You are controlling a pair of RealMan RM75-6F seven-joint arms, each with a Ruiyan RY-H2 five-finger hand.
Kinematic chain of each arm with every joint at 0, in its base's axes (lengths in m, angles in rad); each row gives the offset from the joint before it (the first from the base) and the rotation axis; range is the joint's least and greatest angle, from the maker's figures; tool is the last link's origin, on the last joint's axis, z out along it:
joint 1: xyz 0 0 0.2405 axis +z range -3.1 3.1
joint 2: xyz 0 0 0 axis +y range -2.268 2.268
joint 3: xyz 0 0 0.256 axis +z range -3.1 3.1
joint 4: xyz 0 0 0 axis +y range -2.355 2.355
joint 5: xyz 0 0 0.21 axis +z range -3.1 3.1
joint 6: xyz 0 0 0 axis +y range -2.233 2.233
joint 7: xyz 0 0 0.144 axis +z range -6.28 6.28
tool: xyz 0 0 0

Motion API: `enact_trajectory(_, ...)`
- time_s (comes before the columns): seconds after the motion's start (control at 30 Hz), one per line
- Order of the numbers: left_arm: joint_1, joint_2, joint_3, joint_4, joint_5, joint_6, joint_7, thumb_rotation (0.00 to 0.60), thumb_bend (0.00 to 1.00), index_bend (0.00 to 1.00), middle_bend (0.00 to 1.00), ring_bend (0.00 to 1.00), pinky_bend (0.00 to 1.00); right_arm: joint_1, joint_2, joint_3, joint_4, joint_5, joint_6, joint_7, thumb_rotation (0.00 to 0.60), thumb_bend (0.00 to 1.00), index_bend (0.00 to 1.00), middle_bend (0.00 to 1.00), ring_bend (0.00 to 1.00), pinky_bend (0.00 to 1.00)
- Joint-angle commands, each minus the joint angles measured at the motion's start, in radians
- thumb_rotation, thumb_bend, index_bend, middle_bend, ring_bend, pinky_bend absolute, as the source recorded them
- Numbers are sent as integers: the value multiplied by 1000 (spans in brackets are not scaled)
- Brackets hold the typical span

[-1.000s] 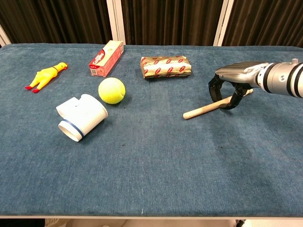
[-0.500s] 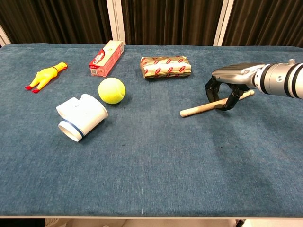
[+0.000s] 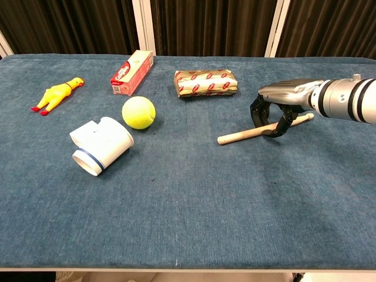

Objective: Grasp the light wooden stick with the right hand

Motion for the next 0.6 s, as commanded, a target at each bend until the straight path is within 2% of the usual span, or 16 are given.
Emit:
enact_trajectory(0.03, 0, 1, 0, -2, -1, -2, -4, 600, 405, 68, 0, 14, 148, 0, 1, 4, -1, -9, 9, 5, 600, 768, 732, 580, 389, 0)
enact_trajectory(0.27, 0, 2, 0, -2, 1, 0, -5, 600, 405, 68, 0, 16, 148, 2, 7, 19, -15, -16, 21, 19, 600, 782, 757, 598, 409, 0)
enact_trajectory(0.6, -1, 3, -2, -4, -11, -5, -7, 600, 406, 68, 0, 16, 148, 12, 8, 88, -49, -76, 120, 45, 600, 781, 762, 598, 409, 0)
